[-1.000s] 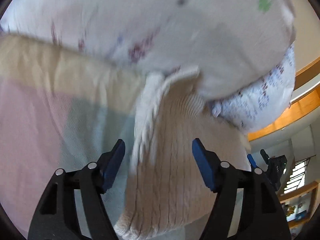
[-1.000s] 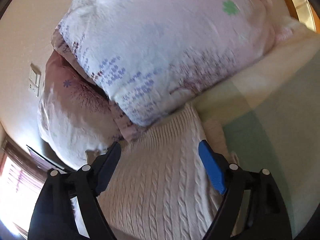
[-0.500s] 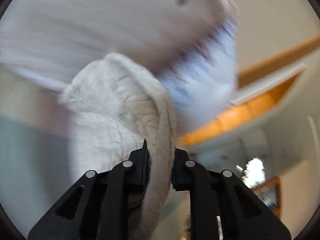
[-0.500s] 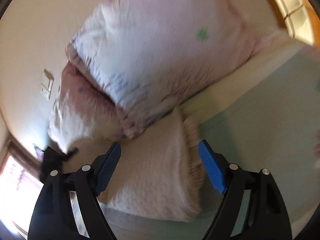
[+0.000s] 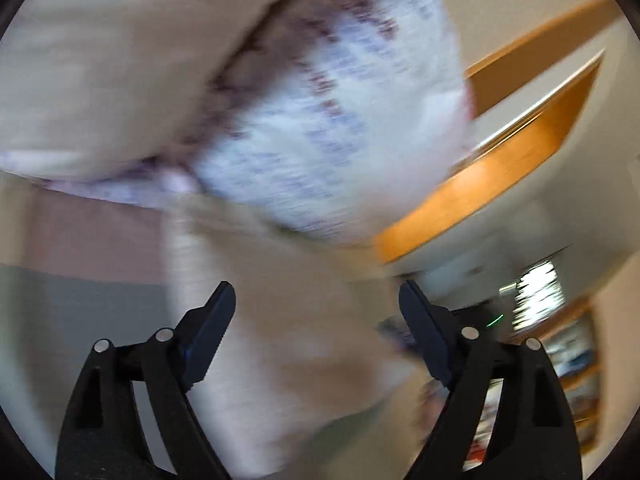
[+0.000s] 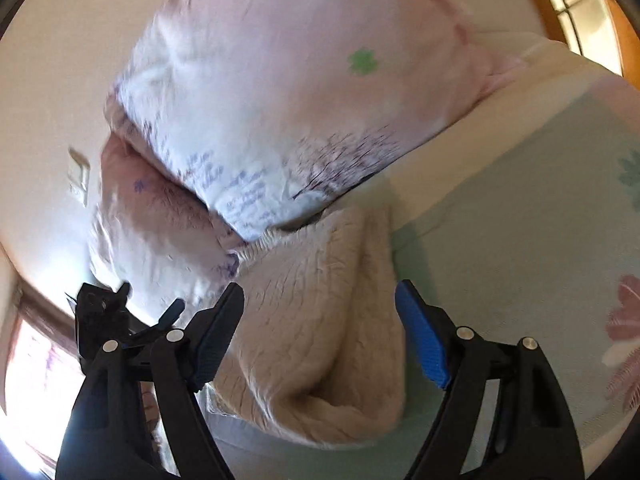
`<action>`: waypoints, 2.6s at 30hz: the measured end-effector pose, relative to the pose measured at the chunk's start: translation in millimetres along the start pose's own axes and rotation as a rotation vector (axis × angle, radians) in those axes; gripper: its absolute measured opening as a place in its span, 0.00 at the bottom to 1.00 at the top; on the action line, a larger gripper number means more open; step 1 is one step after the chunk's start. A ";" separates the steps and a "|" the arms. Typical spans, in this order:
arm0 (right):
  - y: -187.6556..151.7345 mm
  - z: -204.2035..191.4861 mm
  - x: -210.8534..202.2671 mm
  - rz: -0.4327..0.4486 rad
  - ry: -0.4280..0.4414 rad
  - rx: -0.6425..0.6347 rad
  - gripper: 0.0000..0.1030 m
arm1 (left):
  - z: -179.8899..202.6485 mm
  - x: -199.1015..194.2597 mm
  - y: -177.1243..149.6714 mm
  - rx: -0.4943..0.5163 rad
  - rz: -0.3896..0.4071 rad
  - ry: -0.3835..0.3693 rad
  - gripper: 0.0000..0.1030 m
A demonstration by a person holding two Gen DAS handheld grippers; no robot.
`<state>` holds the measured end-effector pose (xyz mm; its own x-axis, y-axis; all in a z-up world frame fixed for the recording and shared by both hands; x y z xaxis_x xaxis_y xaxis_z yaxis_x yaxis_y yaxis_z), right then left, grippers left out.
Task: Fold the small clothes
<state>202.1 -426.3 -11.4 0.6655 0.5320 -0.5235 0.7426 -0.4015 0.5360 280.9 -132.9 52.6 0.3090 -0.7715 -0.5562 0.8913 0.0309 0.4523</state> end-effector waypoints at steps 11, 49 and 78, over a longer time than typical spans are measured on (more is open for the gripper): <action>-8.4 17.5 62.9 -0.240 -0.070 0.114 0.78 | -38.0 88.0 -42.9 -0.007 -0.209 0.244 0.82; -68.4 -95.9 95.6 -0.081 -0.121 -0.064 0.44 | -66.4 -105.1 -163.3 0.145 0.049 0.699 0.98; -230.5 -122.8 91.7 -0.152 -0.491 -0.515 0.99 | -76.6 -72.0 -193.4 0.134 -0.031 0.865 0.98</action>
<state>82.8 -193.4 -101.7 0.6044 0.1098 -0.7891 0.7805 0.1170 0.6141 111.6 -34.7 -48.3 0.4767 -0.0161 -0.8789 0.8740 -0.0992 0.4758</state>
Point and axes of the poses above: each gripper's, at about its wrist camera, not at the fingertips, and x roughly the way its jaws point, z to its right, y to its top, the point moved 9 cm from there along x, roughly the way its jaws point, and after that the axes turned 7 degrees about -z, right-handed, at the moved point
